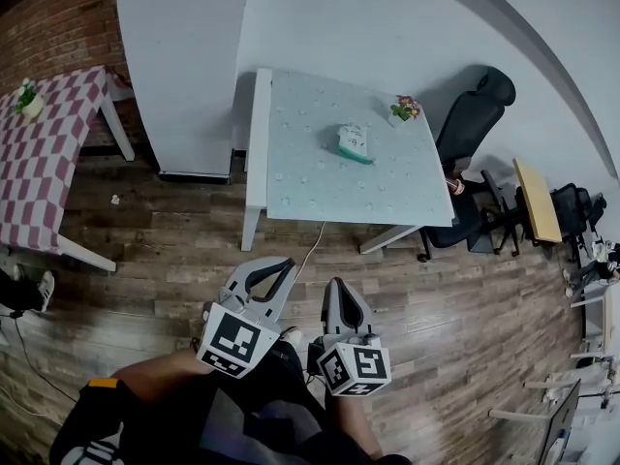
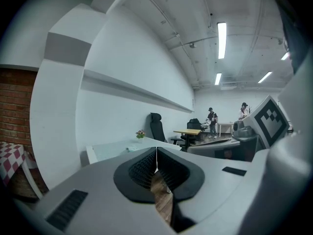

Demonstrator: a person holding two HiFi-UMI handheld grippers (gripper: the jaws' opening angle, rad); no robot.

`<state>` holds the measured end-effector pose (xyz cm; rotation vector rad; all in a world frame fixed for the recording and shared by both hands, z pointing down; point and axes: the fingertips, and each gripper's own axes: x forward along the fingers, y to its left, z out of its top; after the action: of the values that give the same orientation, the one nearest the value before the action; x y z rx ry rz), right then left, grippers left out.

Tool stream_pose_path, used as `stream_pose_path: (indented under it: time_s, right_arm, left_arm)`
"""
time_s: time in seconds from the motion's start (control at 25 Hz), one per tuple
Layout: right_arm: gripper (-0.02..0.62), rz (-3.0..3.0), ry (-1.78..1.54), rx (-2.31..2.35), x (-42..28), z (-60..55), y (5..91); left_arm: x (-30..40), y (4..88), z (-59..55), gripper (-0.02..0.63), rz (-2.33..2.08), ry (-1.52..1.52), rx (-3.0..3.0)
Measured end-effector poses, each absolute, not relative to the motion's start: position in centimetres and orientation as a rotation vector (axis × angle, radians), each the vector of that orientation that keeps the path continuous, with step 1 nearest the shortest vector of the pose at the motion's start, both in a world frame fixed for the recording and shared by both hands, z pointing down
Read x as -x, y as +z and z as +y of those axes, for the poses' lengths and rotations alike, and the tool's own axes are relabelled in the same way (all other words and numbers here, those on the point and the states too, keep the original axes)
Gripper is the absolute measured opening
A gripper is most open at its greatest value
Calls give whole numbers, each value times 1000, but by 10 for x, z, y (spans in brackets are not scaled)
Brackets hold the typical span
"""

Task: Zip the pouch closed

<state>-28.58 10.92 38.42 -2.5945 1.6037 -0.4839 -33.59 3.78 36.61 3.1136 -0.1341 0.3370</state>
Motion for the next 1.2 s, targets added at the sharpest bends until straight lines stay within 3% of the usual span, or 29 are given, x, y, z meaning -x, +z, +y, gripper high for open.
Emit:
stream_pose_path:
  time_s: [0.56, 1.2]
  right_arm:
    - [15, 1677, -466, 2580, 138, 172, 380]
    - [15, 1711, -535, 2618, 63, 195, 405]
  left_arm:
    - [178, 357, 111, 12, -114, 387, -3146]
    - [79, 375, 141, 12, -11, 459, -3154]
